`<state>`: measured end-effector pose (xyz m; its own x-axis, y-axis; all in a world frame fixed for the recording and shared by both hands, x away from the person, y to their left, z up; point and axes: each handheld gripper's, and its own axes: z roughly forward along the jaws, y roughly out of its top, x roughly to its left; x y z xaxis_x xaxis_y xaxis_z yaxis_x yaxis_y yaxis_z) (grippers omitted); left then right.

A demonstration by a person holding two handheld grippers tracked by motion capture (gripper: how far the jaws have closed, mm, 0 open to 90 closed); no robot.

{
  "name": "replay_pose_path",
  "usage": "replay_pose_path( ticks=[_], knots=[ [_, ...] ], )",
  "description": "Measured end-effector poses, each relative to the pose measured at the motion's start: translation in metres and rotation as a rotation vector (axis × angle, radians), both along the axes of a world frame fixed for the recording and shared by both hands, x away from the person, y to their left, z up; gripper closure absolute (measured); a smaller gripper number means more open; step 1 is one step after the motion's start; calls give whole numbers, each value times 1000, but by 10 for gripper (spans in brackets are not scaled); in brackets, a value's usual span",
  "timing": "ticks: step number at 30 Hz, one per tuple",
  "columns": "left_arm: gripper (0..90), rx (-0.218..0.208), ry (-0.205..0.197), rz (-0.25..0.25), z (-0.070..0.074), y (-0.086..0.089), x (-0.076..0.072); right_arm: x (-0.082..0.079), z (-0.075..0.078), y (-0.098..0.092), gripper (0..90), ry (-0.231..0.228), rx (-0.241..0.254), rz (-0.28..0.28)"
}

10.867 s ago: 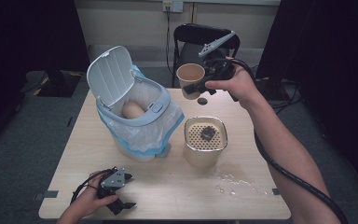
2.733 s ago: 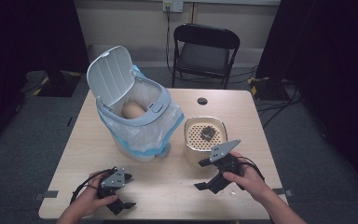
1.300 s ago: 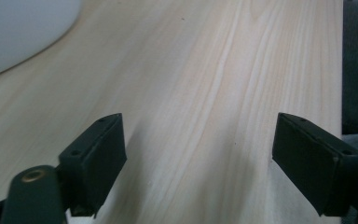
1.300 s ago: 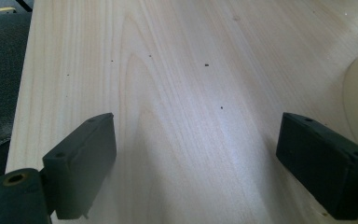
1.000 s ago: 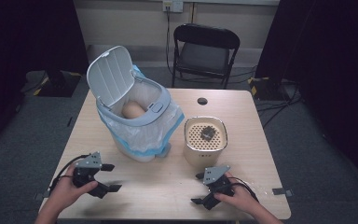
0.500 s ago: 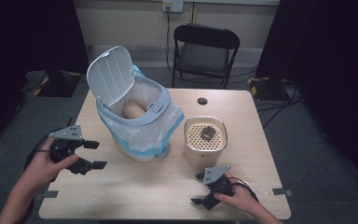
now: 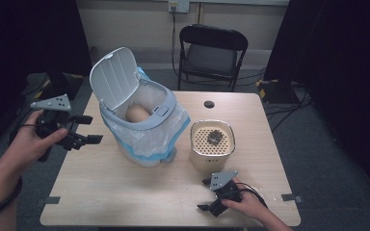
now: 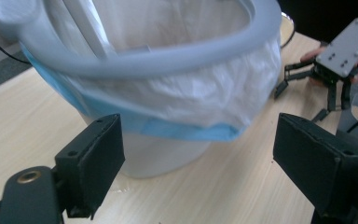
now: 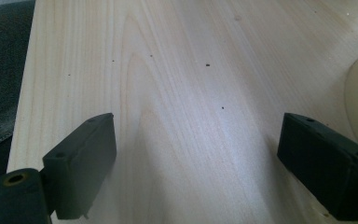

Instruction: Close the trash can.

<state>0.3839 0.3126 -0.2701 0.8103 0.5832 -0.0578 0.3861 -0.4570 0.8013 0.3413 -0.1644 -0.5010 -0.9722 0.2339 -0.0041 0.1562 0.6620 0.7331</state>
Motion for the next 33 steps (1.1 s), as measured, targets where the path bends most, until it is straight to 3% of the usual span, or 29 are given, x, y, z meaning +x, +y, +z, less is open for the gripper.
replay_pose_path(
  ticks=[10, 15, 21, 23, 25, 30, 33],
  knots=[
    [160, -8, -37, 18, 34, -8, 22, 0, 0, 0, 108, 2, -1, 1],
    [146, 5, -52, 18, 38, -14, 27, 0, 0, 0, 106, 6, -2, 3],
    [156, 10, -35, 33, 43, -11, 26, 0, 0, 0, 106, 0, -2, 3],
    [160, 46, -27, 46, 42, -10, 28, 0, 0, 0, 106, 5, -3, 3],
    [160, 54, -19, 63, 41, -10, 31, -1, 0, 0, 106, 12, -5, 2],
    [162, 13, -56, 48, 48, -17, 36, -1, 0, 0, 106, 11, -4, 2],
    [145, 20, -60, 40, 54, -25, 38, -1, 0, 0, 106, 11, -4, 3]
  ],
)
